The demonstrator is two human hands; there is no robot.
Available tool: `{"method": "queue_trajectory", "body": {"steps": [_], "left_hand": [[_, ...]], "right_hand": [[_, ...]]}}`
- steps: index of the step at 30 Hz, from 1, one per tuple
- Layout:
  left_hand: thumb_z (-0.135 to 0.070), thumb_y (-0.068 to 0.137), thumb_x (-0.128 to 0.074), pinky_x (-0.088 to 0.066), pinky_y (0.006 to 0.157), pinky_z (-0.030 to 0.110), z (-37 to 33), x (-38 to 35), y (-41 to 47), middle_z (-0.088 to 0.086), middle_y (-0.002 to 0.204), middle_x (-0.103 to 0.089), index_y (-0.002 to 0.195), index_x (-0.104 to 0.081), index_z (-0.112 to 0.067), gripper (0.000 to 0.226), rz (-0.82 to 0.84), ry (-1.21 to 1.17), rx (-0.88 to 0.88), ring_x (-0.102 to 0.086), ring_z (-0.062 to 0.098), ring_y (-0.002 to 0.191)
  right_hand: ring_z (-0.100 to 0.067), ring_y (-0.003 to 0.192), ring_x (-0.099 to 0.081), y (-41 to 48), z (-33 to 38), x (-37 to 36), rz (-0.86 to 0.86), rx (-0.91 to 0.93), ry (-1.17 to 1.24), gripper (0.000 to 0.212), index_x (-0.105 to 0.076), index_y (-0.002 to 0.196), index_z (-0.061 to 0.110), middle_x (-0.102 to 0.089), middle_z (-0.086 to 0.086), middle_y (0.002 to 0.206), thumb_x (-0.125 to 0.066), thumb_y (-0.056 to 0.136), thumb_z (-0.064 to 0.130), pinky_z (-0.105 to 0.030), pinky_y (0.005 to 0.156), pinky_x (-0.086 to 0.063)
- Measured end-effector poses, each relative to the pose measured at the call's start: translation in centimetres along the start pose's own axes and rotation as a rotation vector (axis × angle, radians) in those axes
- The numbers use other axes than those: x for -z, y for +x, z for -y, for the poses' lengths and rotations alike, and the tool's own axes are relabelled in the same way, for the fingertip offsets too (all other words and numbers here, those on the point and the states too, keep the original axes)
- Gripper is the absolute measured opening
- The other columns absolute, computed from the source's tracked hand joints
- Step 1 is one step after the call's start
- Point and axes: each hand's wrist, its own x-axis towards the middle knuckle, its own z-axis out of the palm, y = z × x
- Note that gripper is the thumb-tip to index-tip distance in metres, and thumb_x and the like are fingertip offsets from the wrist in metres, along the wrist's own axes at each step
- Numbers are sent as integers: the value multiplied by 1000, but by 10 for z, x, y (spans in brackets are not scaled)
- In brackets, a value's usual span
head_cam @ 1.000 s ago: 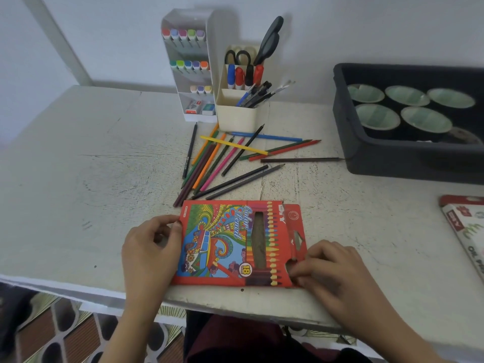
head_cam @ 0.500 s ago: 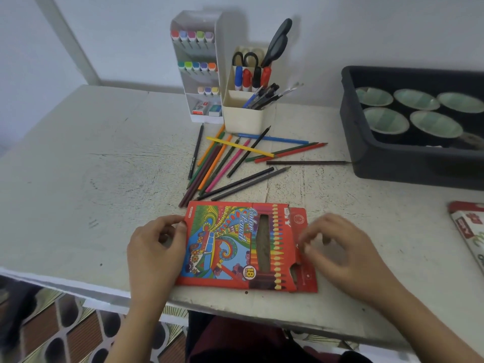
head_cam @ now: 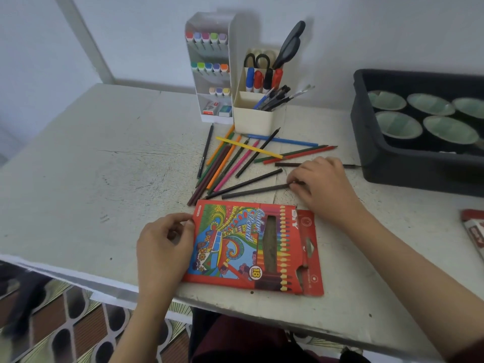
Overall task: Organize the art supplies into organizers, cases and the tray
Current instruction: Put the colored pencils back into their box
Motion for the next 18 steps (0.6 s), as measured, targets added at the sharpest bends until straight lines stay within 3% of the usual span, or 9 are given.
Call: {"method": "queue_trajectory", "body": {"steps": [5, 9, 16, 18], "left_hand": [[-16, 86, -62, -36, 59, 14, -3, 0, 0, -11, 71, -63, 89, -71, -18, 10, 1, 0, 9, -60, 8, 73], [-16, 86, -62, -34, 56, 11, -5, -1, 0, -12, 69, -62, 89, -70, -17, 9, -5, 17, 16, -58, 4, 68], [-14, 85, -60, -34, 54, 18, -12, -5, 3, -9, 65, -59, 85, -68, -20, 10, -16, 57, 36, -54, 4, 63], [-16, 85, -59, -36, 55, 19, -13, -8, 6, -10, 66, -59, 87, -67, -21, 10, -27, 79, 32, -54, 3, 64]], "right_hand": [[-7, 92, -47, -34, -10, 15, 12, -121, 87, 4, -58, 92, 29, -55, 15, 91, -55, 92, 27, -24, 86, -24], [-5, 81, -45, -70, -23, 27, 47, -203, 165, 13, -53, 87, 32, -54, 16, 85, -59, 90, 21, -24, 81, -26], [-6, 68, -49, -130, -28, 34, -31, -264, 199, 26, -59, 81, 28, -56, 15, 76, -71, 78, 5, -25, 66, -31], [-10, 67, -51, -140, -28, 33, -54, -296, 188, 28, -60, 81, 27, -56, 15, 75, -72, 76, 3, -30, 66, -33]]}}
